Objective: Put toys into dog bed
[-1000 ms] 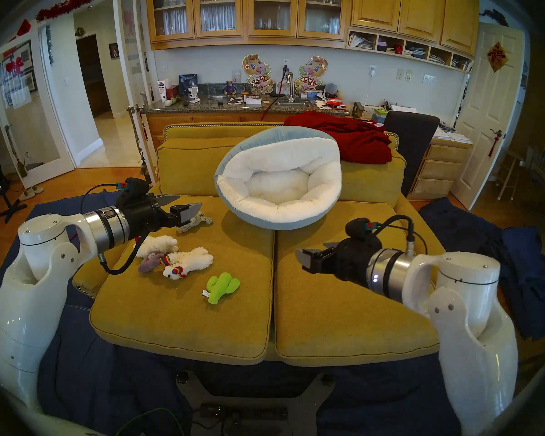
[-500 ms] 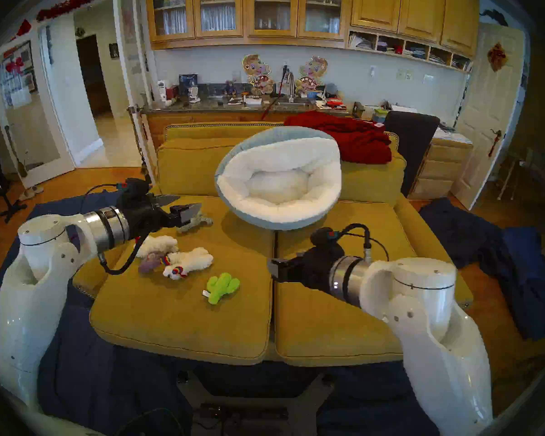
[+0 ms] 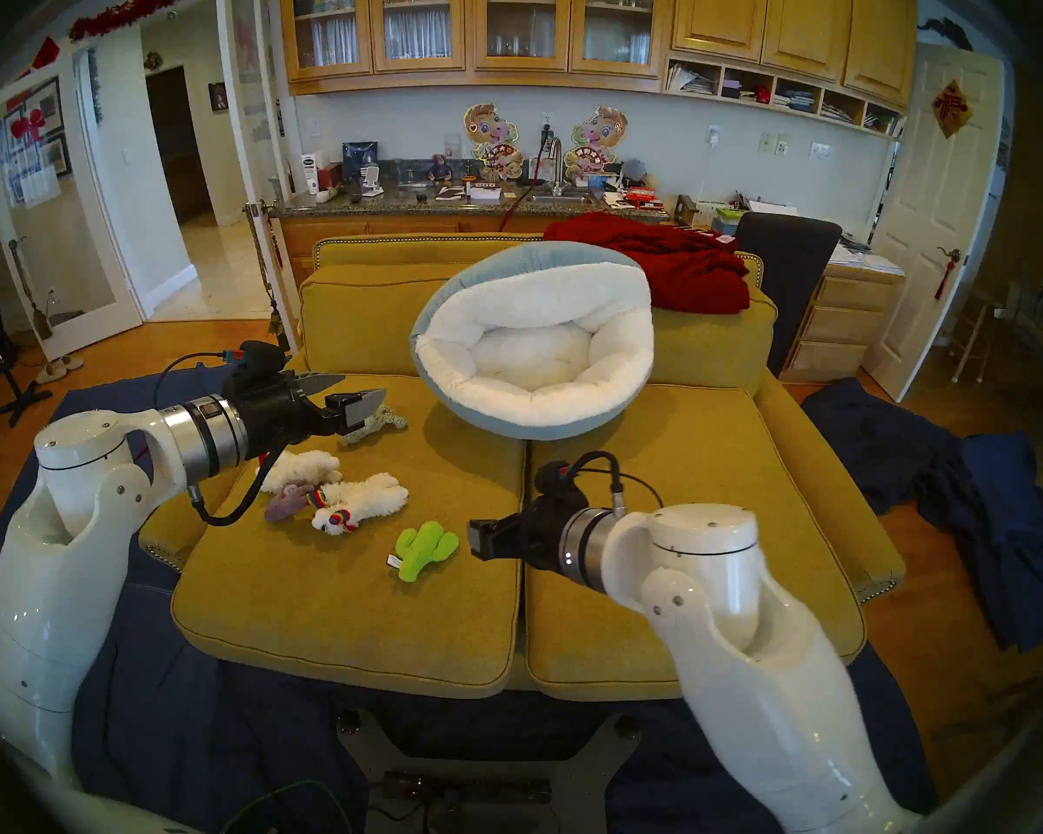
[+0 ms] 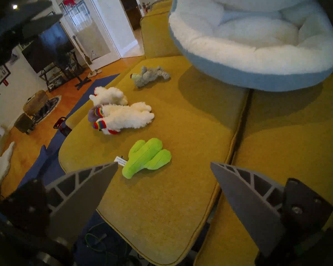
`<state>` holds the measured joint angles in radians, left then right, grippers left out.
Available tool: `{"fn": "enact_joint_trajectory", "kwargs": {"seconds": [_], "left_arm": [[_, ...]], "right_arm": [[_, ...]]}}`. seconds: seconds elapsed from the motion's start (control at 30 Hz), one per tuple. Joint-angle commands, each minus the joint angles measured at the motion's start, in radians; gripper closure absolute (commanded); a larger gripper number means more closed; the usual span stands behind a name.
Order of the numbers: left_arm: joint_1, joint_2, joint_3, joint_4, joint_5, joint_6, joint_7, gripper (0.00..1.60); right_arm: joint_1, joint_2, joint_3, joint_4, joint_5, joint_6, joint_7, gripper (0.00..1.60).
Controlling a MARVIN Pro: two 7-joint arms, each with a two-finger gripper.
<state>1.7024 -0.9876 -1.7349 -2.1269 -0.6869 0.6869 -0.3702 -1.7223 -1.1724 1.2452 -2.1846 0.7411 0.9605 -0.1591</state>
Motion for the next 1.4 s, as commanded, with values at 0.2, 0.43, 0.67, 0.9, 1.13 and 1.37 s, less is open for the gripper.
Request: {"fn": "enact_joint_trajectory", "kwargs": {"seconds": [0.2,0.43,0.67,0.9,1.13,1.37], "left_arm": [[-0.022,0.000,-0.009,-0.018,-0.002,-0.009,0.000,0.00],[-0.022,0.000,-0.009,-0.018,-0.001,-0.009,0.000,0.00],[-0.022,-0.001,-0.009,-0.018,-0.001,-0.009,0.000,0.00],[-0.022,-0.001,-0.009,-0.018,-0.001,-0.009,0.000,0.00],[-0.022,-0.001,-0.009,-0.018,-0.001,-0.009,0.000,0.00],[-0.023,-0.001,-0.009,-0.018,-0.001,-0.009,0.000,0.00]], "right_arm": [[0.160,-0.128,-0.204,0.099,-0.083,-0.001,-0.108,0.00],[0.228,-0.165,-0.283,0.180,-0.096,-0.001,-0.166,0.00],[0.305,-0.185,-0.311,0.278,-0.101,-0.001,-0.204,0.00],[0.354,-0.219,-0.340,0.353,-0.100,-0.001,-0.228,0.00],[0.408,-0.227,-0.395,0.425,-0.064,-0.001,-0.254,0.00],[0.439,-0.224,-0.441,0.468,-0.014,-0.001,-0.288,0.00]]}}
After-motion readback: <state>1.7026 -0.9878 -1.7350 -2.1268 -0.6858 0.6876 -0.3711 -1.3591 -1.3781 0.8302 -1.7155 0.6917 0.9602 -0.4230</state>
